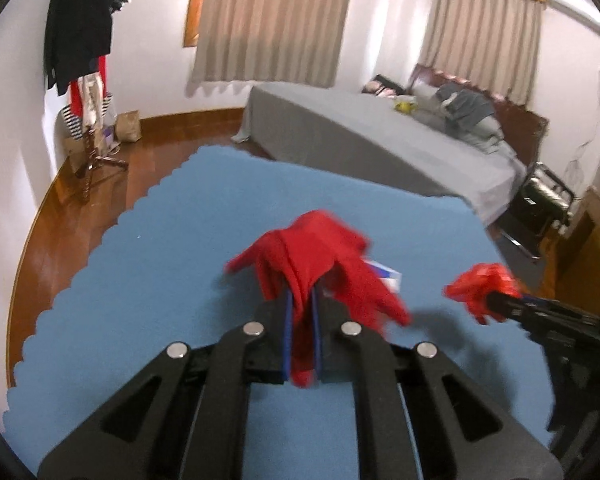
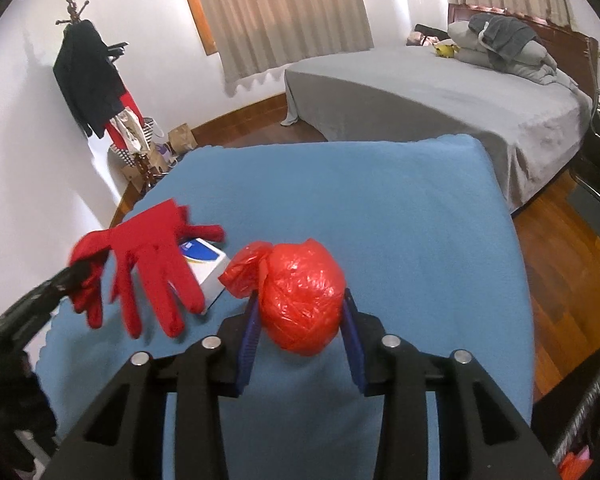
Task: Collect trash
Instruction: 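Lift the red glove and red bag ball and turn toward the bin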
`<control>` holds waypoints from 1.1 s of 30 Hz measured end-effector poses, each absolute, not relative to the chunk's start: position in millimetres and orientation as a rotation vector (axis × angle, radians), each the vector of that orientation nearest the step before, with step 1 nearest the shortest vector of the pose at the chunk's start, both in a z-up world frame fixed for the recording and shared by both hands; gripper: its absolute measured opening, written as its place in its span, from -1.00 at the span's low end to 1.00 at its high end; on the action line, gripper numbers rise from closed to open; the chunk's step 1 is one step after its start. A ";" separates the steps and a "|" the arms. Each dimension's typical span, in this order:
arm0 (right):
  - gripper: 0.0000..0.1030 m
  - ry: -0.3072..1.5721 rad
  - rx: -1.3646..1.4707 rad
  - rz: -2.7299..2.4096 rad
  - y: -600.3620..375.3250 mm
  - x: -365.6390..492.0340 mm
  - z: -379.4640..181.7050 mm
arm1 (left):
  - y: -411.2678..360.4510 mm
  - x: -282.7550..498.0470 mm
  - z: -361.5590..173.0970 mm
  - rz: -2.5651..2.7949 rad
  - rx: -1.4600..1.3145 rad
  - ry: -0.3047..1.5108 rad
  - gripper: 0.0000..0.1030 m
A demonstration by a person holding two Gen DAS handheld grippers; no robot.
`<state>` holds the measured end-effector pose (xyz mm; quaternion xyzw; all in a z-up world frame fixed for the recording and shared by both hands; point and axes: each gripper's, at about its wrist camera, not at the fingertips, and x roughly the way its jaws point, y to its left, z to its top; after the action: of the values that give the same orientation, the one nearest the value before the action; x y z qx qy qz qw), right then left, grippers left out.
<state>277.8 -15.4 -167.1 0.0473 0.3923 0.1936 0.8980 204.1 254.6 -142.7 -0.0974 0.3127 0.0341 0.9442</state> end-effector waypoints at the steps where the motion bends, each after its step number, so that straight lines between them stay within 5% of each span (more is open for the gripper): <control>1: -0.26 0.812 0.097 0.404 -16.6 274.5 -166.6 | 252.0 196.2 -139.1 0.051 -0.205 0.634 -0.86; 6: -0.25 0.817 0.079 0.403 -23.2 259.7 -167.7 | 235.2 179.8 -152.8 0.029 -0.149 0.691 -0.72; 11: -0.25 0.841 0.055 0.389 -32.3 247.2 -175.0 | 233.6 169.5 -165.6 0.015 -0.143 0.735 -0.01; 21: -0.24 0.839 0.042 0.373 -37.0 242.6 -172.7 | 232.9 204.8 -141.2 0.035 -0.130 0.652 0.03; 24: -0.24 0.836 0.033 0.377 -35.5 241.9 -171.2 | 226.7 226.5 -149.1 0.033 -0.102 0.678 -0.06; 26: -0.24 0.838 0.033 0.377 -36.5 241.5 -171.1 | 224.5 235.2 -157.3 0.025 -0.091 0.702 -0.59; 28: -0.24 0.837 0.033 0.378 -36.6 241.3 -170.7 | 226.4 242.2 -167.7 0.008 -0.099 0.733 -0.89; 33: -0.24 0.818 0.043 0.379 -39.0 238.9 -164.8 | 231.5 225.4 -150.8 -0.003 -0.142 0.646 -0.90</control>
<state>238.9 -39.0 -164.8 0.0206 0.3954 0.1830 0.8998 225.4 231.5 -150.8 -0.0695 0.3173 -0.0017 0.9458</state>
